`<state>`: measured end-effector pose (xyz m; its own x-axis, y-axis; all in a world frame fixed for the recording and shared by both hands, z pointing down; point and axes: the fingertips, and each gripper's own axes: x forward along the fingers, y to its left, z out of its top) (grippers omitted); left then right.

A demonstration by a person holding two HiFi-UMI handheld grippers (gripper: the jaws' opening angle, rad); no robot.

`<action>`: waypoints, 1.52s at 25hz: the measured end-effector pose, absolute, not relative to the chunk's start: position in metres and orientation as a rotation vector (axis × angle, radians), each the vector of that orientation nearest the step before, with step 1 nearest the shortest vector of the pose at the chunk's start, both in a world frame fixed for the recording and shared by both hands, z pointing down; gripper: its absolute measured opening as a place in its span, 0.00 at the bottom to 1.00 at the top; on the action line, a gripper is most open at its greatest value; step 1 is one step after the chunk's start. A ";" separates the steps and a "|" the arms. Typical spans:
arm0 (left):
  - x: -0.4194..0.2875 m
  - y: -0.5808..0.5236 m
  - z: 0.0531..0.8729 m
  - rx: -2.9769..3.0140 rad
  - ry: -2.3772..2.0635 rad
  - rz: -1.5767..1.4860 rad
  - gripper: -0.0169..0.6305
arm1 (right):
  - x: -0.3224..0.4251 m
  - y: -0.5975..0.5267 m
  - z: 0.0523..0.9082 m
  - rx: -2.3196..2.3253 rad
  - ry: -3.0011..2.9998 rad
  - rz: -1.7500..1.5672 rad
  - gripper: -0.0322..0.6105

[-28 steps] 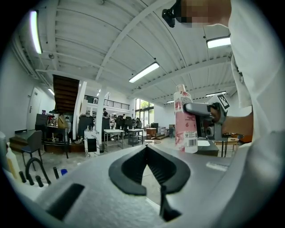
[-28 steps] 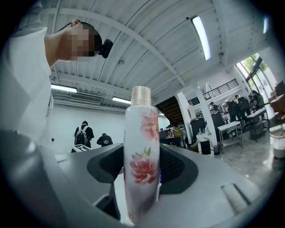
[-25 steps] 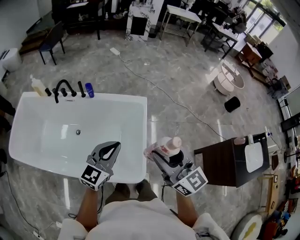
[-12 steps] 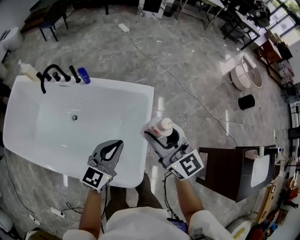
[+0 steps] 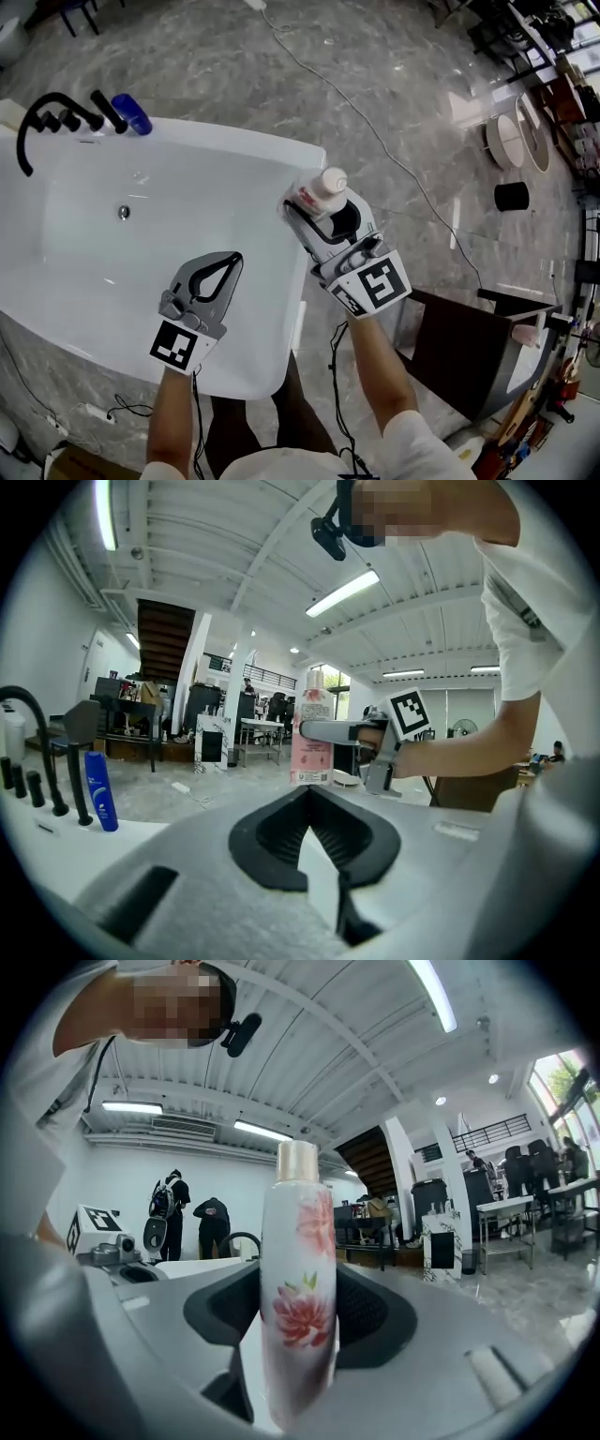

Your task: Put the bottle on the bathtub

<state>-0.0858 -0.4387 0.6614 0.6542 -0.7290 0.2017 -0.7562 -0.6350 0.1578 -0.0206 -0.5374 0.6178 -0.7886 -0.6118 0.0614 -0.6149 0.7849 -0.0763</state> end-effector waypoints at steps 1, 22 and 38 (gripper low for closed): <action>-0.087 -0.446 0.673 2.646 -1.211 0.177 0.03 | -0.023 -0.550 0.634 1.015 -2.935 0.150 0.42; -0.123 -0.447 0.788 2.562 -1.237 0.344 0.03 | -0.092 -0.720 0.793 1.137 -2.887 0.078 0.43; -0.121 -0.438 0.773 2.571 -1.235 0.332 0.03 | -0.083 -0.703 0.780 1.122 -2.886 0.089 0.47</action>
<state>-0.1207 -0.4382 0.7732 0.6105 -0.7255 0.3178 -0.7871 -0.6005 0.1412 -0.0830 -0.7032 0.7804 -0.7366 -0.6735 0.0615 -0.6760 0.7359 -0.0380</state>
